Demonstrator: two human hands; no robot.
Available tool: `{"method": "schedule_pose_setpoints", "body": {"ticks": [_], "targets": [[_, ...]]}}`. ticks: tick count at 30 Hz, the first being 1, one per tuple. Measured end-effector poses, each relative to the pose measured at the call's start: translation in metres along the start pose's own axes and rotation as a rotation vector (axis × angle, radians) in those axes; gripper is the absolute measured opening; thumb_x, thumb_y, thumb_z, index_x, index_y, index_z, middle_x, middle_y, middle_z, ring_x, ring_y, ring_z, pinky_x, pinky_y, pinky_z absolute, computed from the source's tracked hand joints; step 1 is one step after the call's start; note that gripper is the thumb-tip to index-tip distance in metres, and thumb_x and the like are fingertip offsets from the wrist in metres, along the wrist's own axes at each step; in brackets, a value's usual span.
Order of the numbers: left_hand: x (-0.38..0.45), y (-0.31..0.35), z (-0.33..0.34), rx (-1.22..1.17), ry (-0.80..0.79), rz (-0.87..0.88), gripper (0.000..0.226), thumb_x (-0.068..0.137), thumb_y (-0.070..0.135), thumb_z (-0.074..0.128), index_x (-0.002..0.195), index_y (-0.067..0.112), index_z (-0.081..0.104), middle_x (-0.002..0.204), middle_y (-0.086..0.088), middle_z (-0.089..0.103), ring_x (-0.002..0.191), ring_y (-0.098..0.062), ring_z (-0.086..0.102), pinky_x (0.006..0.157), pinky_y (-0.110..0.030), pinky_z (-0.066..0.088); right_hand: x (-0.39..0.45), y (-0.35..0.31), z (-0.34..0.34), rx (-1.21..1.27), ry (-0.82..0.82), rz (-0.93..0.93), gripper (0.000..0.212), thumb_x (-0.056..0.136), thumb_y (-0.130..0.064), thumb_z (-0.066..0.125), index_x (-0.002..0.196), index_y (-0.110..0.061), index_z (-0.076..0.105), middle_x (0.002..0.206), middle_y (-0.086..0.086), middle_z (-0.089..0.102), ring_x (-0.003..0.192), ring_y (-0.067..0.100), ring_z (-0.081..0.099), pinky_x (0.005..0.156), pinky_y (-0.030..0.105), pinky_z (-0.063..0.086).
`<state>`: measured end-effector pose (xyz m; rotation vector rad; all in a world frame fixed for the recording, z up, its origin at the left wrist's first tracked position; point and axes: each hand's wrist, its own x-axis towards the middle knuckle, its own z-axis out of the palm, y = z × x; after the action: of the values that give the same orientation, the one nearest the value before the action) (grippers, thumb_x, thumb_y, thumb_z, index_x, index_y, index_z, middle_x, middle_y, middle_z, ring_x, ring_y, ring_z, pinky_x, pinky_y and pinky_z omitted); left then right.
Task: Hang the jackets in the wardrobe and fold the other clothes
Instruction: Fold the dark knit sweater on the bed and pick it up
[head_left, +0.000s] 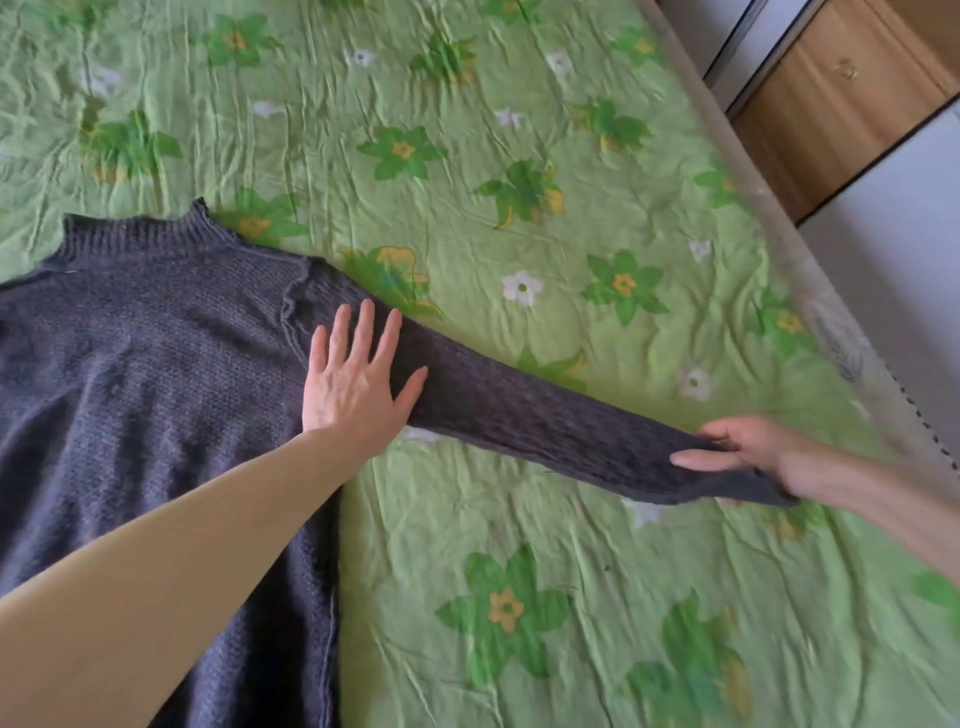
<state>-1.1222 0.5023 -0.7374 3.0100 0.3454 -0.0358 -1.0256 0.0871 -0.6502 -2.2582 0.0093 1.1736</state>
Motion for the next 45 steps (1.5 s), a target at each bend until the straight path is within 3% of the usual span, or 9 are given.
{"method": "schedule_pose_setpoints", "body": {"ticks": [4, 8, 12, 15, 17, 21, 28, 40, 45], "targets": [[-0.004, 0.010, 0.005, -0.058, -0.004, -0.023, 0.082, 0.102, 0.069, 0.022, 0.167, 0.021, 0.017, 0.174, -0.014, 0.014, 0.160, -0.038, 0.011, 0.128, -0.057, 0.016, -0.012, 0.034, 0.007, 0.076, 0.205, 0.033, 0.033, 0.084, -0.044, 0.077, 0.098, -0.014, 0.076, 0.089, 0.006, 0.078, 0.068, 0.013, 0.065, 0.059, 0.022, 0.043], [-0.003, 0.013, 0.008, -0.050, -0.054, -0.030, 0.084, 0.100, 0.075, 0.022, 0.168, 0.028, 0.006, 0.175, -0.013, 0.001, 0.161, -0.040, 0.002, 0.126, -0.064, 0.013, -0.018, 0.061, 0.028, 0.131, 0.399, -0.026, 0.082, 0.057, -0.084, 0.078, 0.085, -0.008, 0.068, 0.057, -0.002, 0.059, 0.044, 0.012, 0.045, 0.040, 0.021, 0.031], [-0.002, 0.013, 0.008, -0.048, -0.084, -0.029, 0.085, 0.099, 0.076, 0.019, 0.168, 0.029, 0.001, 0.175, -0.013, -0.004, 0.161, -0.040, -0.002, 0.126, -0.064, 0.010, -0.019, 0.066, 0.051, -0.260, 0.616, -0.090, 0.027, 0.088, -0.044, 0.076, 0.092, -0.019, 0.067, 0.084, -0.008, 0.070, 0.078, 0.020, 0.067, 0.062, 0.027, 0.047], [-0.004, 0.010, 0.004, -0.060, -0.076, 0.000, 0.083, 0.100, 0.075, 0.018, 0.168, 0.029, 0.008, 0.175, -0.014, 0.004, 0.160, -0.040, 0.004, 0.126, -0.062, 0.012, -0.013, 0.060, 0.066, -0.546, 0.810, -0.102, 0.035, 0.088, -0.027, 0.079, 0.116, -0.013, 0.065, 0.105, 0.009, 0.061, 0.096, 0.036, 0.061, 0.073, 0.045, 0.053], [-0.008, 0.002, -0.004, -0.089, -0.082, 0.016, 0.082, 0.099, 0.073, 0.018, 0.168, 0.027, 0.014, 0.175, -0.011, 0.011, 0.160, -0.037, 0.009, 0.127, -0.058, 0.012, -0.007, 0.043, 0.078, -0.642, 0.848, -0.291, 0.035, 0.095, -0.022, 0.069, 0.126, -0.007, 0.061, 0.117, 0.016, 0.058, 0.106, 0.040, 0.056, 0.085, 0.054, 0.052], [-0.021, -0.026, -0.017, -0.119, -0.085, 0.060, 0.080, 0.101, 0.068, 0.015, 0.167, 0.023, 0.018, 0.174, -0.006, 0.017, 0.161, -0.028, 0.013, 0.131, -0.050, 0.008, 0.009, -0.039, 0.117, -0.636, 0.720, -0.602, 0.045, 0.103, -0.033, 0.045, 0.139, -0.008, 0.056, 0.144, 0.009, 0.053, 0.128, 0.029, 0.055, 0.103, 0.045, 0.046], [-0.046, -0.121, -0.034, -0.119, 0.033, 0.084, 0.071, 0.105, 0.058, 0.030, 0.160, 0.015, 0.039, 0.166, -0.009, 0.040, 0.155, -0.031, 0.033, 0.126, -0.053, 0.026, 0.061, -0.195, 0.231, -0.491, 0.584, -0.864, 0.050, 0.108, -0.035, 0.045, 0.150, -0.009, 0.050, 0.154, 0.006, 0.053, 0.143, 0.020, 0.048, 0.117, 0.041, 0.041], [-0.158, -0.311, -0.037, -0.230, 0.193, -0.518, 0.061, 0.108, 0.048, 0.029, 0.159, 0.018, 0.041, 0.167, -0.003, 0.037, 0.159, -0.027, 0.024, 0.129, -0.053, 0.013, 0.065, -0.362, 0.437, -0.580, 0.375, -1.008, 0.059, 0.107, -0.045, 0.032, 0.156, -0.015, 0.044, 0.160, 0.006, 0.046, 0.151, 0.023, 0.039, 0.120, 0.045, 0.036], [-0.202, -0.360, -0.045, -0.324, 0.180, -0.722, 0.037, 0.104, 0.031, 0.050, 0.136, 0.013, 0.053, 0.144, -0.010, 0.052, 0.130, -0.037, 0.050, 0.100, -0.051, 0.044, 0.065, -0.403, 0.492, -0.719, 0.259, -1.029, 0.065, 0.105, -0.050, 0.020, 0.160, -0.020, 0.037, 0.167, 0.002, 0.034, 0.157, 0.022, 0.026, 0.123, 0.047, 0.030]]}}
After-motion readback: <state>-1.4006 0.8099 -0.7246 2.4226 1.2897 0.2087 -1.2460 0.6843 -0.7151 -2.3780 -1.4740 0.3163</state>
